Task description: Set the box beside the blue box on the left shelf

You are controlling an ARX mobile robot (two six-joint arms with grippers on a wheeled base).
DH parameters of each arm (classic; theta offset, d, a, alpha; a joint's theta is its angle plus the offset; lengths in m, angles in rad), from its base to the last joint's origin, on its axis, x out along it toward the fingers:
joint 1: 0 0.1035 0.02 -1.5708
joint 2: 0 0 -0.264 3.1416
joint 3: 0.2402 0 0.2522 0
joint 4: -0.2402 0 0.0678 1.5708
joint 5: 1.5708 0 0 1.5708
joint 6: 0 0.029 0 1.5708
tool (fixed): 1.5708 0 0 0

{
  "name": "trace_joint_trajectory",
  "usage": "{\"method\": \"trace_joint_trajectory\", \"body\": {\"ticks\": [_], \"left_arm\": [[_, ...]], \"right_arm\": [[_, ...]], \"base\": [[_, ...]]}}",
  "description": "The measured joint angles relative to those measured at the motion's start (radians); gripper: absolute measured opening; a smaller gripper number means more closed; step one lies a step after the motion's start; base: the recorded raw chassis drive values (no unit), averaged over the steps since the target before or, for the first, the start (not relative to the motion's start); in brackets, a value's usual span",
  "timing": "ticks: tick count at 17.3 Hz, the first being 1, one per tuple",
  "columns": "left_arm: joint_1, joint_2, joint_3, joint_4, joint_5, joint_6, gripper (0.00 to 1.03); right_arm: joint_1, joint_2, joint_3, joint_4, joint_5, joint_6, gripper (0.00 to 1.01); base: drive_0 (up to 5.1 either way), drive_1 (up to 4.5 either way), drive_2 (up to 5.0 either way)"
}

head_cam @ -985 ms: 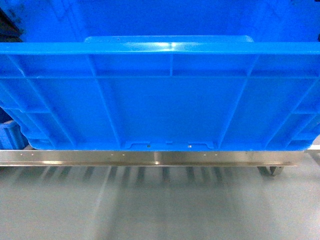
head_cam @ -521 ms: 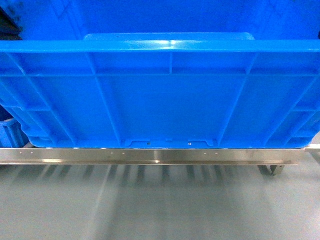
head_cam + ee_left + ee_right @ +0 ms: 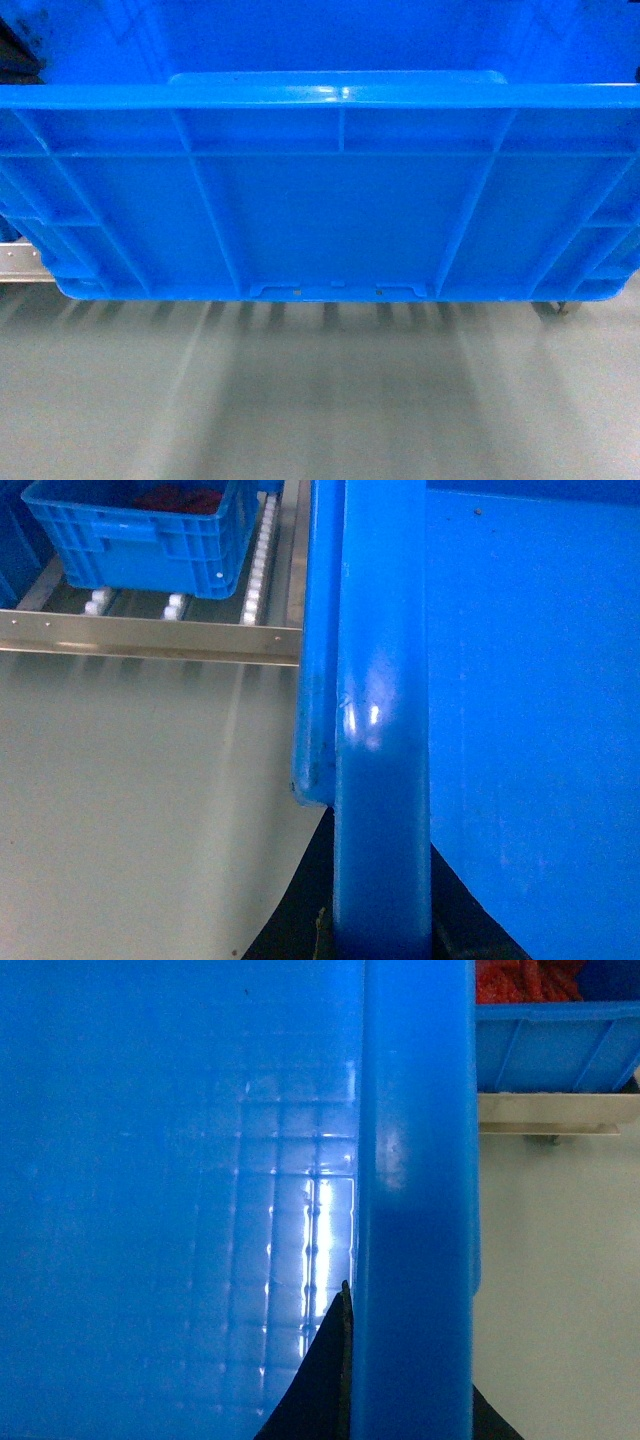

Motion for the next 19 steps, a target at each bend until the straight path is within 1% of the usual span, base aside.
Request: {"method": "trace_joint_trajectory", "body": {"ticks": [19], "left_arm": [[0.000,0.001,-0.002,-0.006,0.000,0.000,0.06]], "right_arm": [[0.000,0.001,-0.002,-0.005,-0.002,0.000,0.07]], "base": [[0.0,0.00,0.0]]}}
